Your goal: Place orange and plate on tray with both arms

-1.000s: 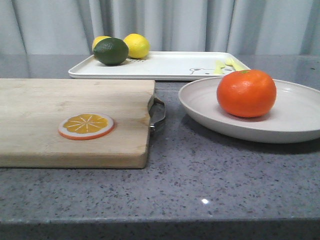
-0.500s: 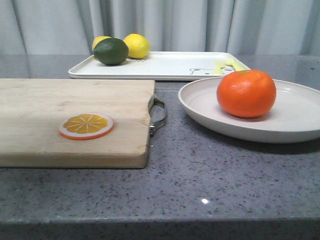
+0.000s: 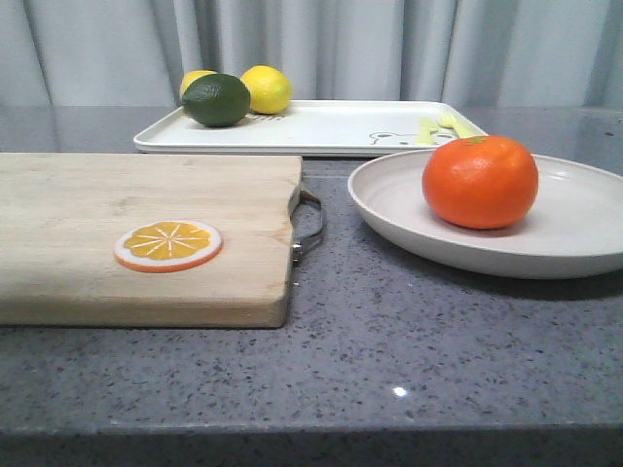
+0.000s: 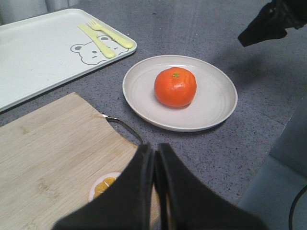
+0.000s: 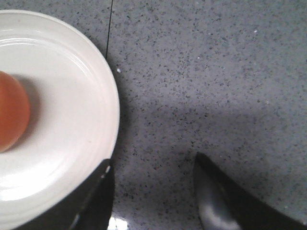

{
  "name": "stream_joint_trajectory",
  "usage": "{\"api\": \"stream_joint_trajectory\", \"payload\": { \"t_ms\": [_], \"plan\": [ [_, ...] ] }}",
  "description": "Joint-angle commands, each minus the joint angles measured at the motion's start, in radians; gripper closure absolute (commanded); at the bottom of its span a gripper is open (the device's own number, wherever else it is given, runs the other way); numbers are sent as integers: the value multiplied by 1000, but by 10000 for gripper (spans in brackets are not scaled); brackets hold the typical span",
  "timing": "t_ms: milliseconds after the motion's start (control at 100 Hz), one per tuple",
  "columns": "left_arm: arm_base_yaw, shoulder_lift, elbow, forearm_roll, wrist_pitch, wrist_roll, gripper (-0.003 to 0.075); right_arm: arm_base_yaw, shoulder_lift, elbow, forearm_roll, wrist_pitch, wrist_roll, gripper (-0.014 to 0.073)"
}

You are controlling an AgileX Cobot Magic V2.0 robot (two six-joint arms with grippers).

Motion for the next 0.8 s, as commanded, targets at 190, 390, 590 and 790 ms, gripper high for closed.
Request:
{"api": "stream_joint_trajectory", "payload": {
  "t_ms": [190,390,590,790],
  "plan": [
    [0,-6,-20,-5,-72,1,740,3,220,-185,76,64,-6,198],
    [0,-6,-20,-5,-72,1,740,3,343,-244,97,99,-6,198],
    [0,-6,-20,-5,-72,1,740,3,417,-247,107,99,-6,198],
    [0,-6,-20,-3,-72,1,740,3,434,-247,126,100,-6,386]
  ]
}}
